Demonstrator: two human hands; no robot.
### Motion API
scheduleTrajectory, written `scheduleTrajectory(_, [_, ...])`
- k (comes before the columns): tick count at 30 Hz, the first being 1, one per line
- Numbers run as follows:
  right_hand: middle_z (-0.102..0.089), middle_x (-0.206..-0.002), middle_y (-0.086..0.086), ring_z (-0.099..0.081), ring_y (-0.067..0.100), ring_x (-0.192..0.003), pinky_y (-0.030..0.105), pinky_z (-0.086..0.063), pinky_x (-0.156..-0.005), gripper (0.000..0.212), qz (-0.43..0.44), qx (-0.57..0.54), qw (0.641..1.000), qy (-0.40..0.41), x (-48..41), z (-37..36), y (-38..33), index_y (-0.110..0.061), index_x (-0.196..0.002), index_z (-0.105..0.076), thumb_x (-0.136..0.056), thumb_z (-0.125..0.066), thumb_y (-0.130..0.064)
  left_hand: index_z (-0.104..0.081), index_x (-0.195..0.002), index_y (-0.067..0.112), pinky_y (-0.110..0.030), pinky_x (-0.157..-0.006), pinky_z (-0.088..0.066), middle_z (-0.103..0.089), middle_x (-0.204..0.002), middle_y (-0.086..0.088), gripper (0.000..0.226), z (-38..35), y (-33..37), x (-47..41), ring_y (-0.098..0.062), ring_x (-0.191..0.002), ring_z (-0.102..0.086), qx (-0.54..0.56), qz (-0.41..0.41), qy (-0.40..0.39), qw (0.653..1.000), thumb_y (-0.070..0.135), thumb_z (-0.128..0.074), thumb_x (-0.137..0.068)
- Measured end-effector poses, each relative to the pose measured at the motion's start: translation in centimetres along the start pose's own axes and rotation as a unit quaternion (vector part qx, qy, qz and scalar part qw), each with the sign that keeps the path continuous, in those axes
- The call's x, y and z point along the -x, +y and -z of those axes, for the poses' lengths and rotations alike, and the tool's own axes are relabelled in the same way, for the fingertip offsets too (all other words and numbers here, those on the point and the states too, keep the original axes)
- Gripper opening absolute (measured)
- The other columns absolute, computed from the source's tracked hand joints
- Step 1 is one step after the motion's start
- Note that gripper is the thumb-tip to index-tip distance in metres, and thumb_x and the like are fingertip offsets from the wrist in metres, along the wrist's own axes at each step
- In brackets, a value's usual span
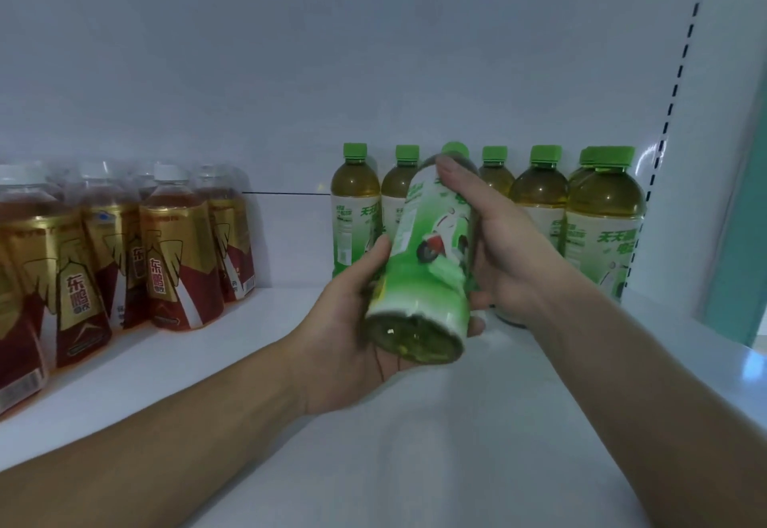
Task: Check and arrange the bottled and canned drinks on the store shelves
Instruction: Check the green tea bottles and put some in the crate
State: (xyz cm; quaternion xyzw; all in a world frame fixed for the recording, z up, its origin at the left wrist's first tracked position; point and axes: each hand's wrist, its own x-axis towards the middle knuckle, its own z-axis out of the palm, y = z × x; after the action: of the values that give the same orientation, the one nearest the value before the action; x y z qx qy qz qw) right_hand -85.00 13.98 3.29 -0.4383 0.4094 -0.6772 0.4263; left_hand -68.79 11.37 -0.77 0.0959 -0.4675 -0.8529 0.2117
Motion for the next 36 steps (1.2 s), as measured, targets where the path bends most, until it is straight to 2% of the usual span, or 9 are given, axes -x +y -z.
scheduleTrajectory(2, [-0.075, -0.094, 0.01, -0.071, 0.024, -0.087, 0.037, -0.058, -0.092, 0.059, -0.071, -0.069, 0.995, -0.016, 0.3, 0.1, -0.3, -0.006, -0.11, -0.07, -0.074, -0.082, -0.051, -0.052, -0.142, 0.002, -0.042, -0.085, -0.06, -0.052, -0.141, -0.027, 0.064, 0.4, 0.7, 0.4, -0.038, -0.111, -0.065, 0.063, 0.011, -0.074, 0.995, 0.05, -0.049, -0.099])
scheduleTrajectory(5, [-0.062, -0.102, 0.008, -0.036, 0.022, -0.109, 0.035, -0.017, -0.123, 0.053, -0.121, -0.143, 0.981, -0.042, 0.3, 0.4, -0.3, -0.007, -0.089, -0.077, -0.067, -0.086, -0.055, -0.042, -0.147, -0.002, -0.042, -0.093, -0.057, -0.03, -0.155, -0.023, 0.069, 0.5, 1.0, 0.5, -0.031, -0.137, -0.038, 0.099, 0.008, -0.119, 0.988, 0.045, -0.049, -0.096])
scheduleTrajectory(7, [-0.059, -0.096, 0.005, -0.038, 0.017, -0.107, 0.029, -0.018, -0.123, 0.046, -0.14, -0.172, 0.974, -0.043, 0.4, 0.4, -0.2, -0.008, -0.077, -0.078, -0.07, -0.08, -0.053, -0.033, -0.151, -0.002, -0.044, -0.09, -0.058, -0.023, -0.158, -0.022, 0.075, 0.6, 0.9, 0.4, -0.027, -0.143, -0.024, 0.125, 0.022, -0.136, 0.983, 0.045, -0.051, -0.096])
scheduleTrajectory(10, [-0.061, -0.099, 0.006, -0.039, 0.019, -0.112, 0.031, -0.014, -0.125, 0.046, -0.137, -0.162, 0.976, -0.054, 0.8, 0.1, -0.1, -0.007, -0.077, -0.079, -0.073, -0.077, -0.053, -0.042, -0.148, 0.0, -0.04, -0.092, -0.057, -0.033, -0.155, -0.021, 0.075, 1.3, 1.0, 0.1, -0.03, -0.135, -0.039, 0.096, 0.018, -0.153, 0.983, 0.051, -0.052, -0.094])
scheduleTrajectory(14, [-0.072, -0.1, 0.01, -0.066, 0.028, -0.099, 0.048, -0.044, -0.108, 0.055, -0.064, -0.091, 0.993, -0.024, 0.8, -0.5, -0.5, -0.011, -0.114, -0.074, -0.073, -0.075, -0.047, -0.063, -0.132, 0.009, -0.042, -0.082, -0.059, -0.064, -0.129, -0.021, 0.09, 1.1, 0.3, -0.2, -0.033, -0.107, -0.068, -0.087, -0.056, -0.071, 0.992, 0.064, -0.081, -0.063])
scheduleTrajectory(17, [-0.069, -0.093, 0.007, -0.068, 0.024, -0.085, 0.042, -0.056, -0.08, 0.05, 0.051, -0.034, 0.997, -0.037, 1.1, -0.7, -0.6, -0.011, -0.117, -0.066, -0.071, -0.075, -0.026, -0.066, -0.124, 0.018, -0.031, -0.083, -0.058, -0.074, -0.114, -0.005, 0.072, 1.1, -0.5, -0.4, -0.02, -0.102, -0.072, -0.301, -0.115, 0.075, 0.944, 0.042, -0.092, -0.061])
scheduleTrajectory(20, [-0.072, -0.094, 0.006, -0.07, 0.022, -0.086, 0.039, -0.059, -0.078, 0.061, 0.138, 0.019, 0.988, -0.067, 1.3, -1.0, -0.3, -0.014, -0.121, -0.059, -0.062, -0.073, -0.006, -0.062, -0.124, 0.024, -0.027, -0.09, -0.056, -0.074, -0.111, 0.008, 0.059, 1.8, -0.4, -0.7, -0.011, -0.105, -0.069, -0.396, -0.159, 0.154, 0.891, 0.013, -0.085, -0.072])
scheduleTrajectory(26, [-0.07, -0.111, 0.019, -0.067, 0.04, -0.109, 0.051, -0.054, -0.098, 0.068, 0.184, 0.112, 0.969, -0.118, 1.6, -1.3, 0.3, -0.021, -0.125, -0.057, -0.063, -0.074, 0.0, -0.064, -0.116, 0.033, -0.019, -0.083, -0.054, -0.072, -0.107, 0.014, 0.057, 2.8, -0.3, -1.1, 0.0, -0.094, -0.068, -0.435, -0.194, 0.195, 0.857, 0.011, -0.087, -0.069])
scheduleTrajectory(36, [-0.072, -0.115, -0.012, -0.069, 0.011, -0.108, 0.034, -0.053, -0.098, 0.045, 0.158, 0.176, 0.971, -0.035, 0.3, -1.7, 0.4, -0.037, -0.119, -0.059, -0.084, -0.079, -0.017, -0.06, -0.115, 0.032, -0.019, -0.079, -0.054, -0.07, -0.107, 0.013, 0.058, 3.7, 0.2, -1.2, -0.003, -0.098, -0.065, -0.434, -0.18, 0.234, 0.851, 0.008, -0.087, -0.07])
